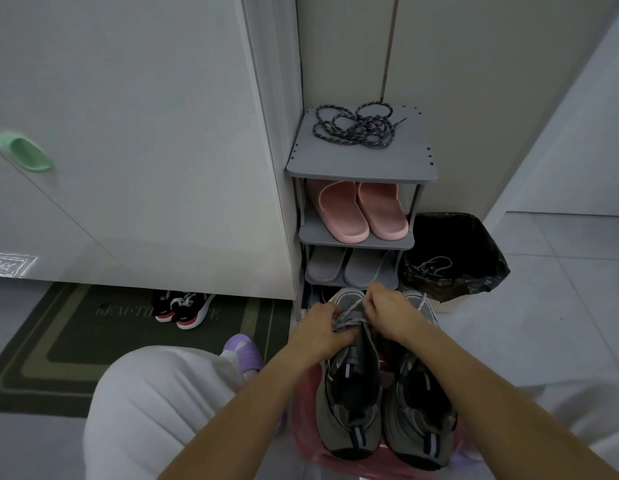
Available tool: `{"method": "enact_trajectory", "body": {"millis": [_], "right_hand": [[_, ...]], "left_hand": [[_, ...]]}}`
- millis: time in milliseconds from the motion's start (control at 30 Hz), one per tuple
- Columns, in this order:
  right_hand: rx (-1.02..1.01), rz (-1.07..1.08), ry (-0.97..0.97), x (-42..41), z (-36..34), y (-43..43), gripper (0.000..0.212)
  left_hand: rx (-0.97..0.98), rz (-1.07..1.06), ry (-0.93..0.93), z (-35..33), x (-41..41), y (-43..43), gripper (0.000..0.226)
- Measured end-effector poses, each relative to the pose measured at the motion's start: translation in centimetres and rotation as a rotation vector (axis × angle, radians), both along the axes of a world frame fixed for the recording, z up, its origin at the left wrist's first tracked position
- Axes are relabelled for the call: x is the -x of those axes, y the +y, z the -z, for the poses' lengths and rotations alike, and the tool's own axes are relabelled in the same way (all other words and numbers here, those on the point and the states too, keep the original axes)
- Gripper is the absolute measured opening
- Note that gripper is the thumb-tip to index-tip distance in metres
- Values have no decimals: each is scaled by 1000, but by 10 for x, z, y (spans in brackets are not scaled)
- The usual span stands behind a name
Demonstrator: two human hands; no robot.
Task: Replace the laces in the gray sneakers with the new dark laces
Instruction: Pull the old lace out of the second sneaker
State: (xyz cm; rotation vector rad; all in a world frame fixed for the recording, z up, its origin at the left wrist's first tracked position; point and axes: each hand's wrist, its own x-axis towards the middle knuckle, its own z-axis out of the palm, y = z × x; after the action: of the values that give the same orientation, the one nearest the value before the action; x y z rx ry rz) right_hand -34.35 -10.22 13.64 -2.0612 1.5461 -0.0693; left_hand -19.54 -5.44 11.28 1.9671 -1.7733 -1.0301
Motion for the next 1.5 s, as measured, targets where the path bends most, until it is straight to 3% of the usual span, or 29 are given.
{"method": "enact_trajectory", "body": {"millis": [167, 500, 700, 833, 967, 1233, 1500], "right_hand": [[-143, 52, 42, 4, -1, -2, 25], [47, 105, -11, 3, -13, -15, 12], [-156, 127, -23, 7, -2, -5, 26], [-28, 96, 35, 8, -5, -6, 13], [118, 204, -44, 22, -33, -26, 15], [-143, 142, 36, 12, -8, -6, 31], [40, 254, -61, 19, -19, -21, 34]], "left_hand": [[-22, 1, 7, 7, -1, -2, 48], [-10, -21, 43, 8, 1, 0, 45], [-5, -20, 8, 10, 1, -1, 39], [7, -26, 23, 12, 1, -1, 40], [26, -32, 62, 16, 3, 1, 39], [-2, -33, 14, 17, 4, 0, 41], [-29, -40, 35, 16, 3, 1, 44]]}}
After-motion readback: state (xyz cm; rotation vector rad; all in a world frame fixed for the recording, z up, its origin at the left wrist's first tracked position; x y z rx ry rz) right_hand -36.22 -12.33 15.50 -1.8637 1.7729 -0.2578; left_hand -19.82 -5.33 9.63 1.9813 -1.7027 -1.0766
